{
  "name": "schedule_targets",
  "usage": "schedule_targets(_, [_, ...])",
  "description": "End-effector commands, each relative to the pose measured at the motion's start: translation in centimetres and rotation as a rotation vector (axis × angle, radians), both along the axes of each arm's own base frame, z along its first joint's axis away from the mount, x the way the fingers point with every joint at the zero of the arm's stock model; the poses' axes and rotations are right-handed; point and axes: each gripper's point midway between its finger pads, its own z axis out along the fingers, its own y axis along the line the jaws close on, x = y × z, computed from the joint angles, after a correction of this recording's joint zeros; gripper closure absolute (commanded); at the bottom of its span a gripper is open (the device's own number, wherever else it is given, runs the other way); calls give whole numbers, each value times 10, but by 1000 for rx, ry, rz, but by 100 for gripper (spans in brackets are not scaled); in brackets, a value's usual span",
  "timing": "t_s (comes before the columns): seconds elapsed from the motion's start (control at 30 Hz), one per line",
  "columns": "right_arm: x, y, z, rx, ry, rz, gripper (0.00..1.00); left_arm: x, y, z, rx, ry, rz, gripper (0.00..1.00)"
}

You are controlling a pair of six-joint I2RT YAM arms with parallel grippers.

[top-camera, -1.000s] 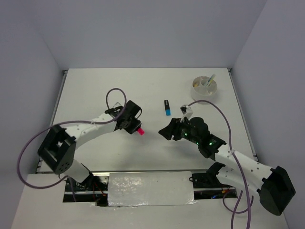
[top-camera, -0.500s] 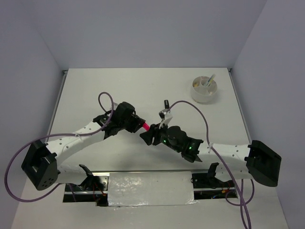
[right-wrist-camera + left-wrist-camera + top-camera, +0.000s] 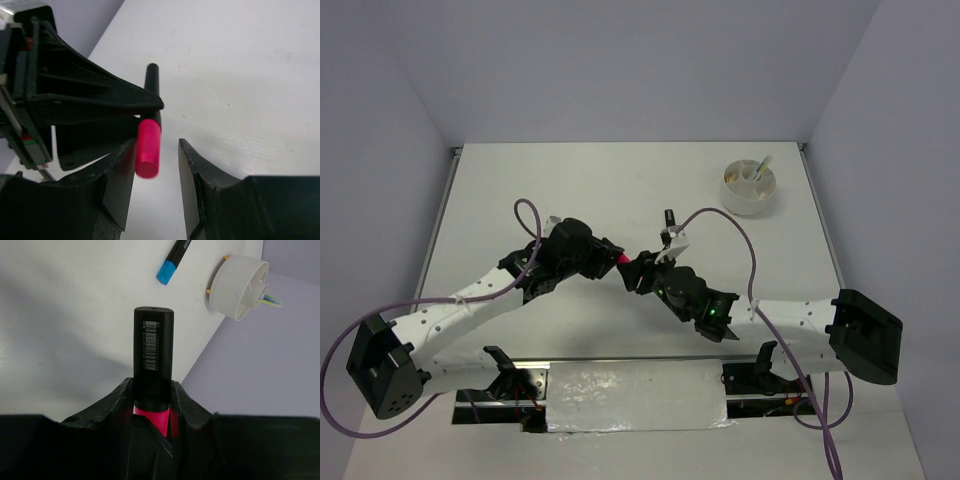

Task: Sort the stationery into containers
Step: Pick up the pen from the center of the board, then place the pen in the storage box.

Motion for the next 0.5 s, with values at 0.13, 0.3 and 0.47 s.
schedule_targets(0.13, [0, 17, 53, 127, -149, 47, 61, 0, 1, 12, -52, -27, 28, 100])
schedule_targets(0.3, [2, 19, 46, 107, -129, 46, 82, 1, 1, 13, -58, -32, 30, 100])
schedule_targets(0.47, [1, 21, 38, 100, -100, 46, 79, 1, 0, 13, -68, -33, 33, 100])
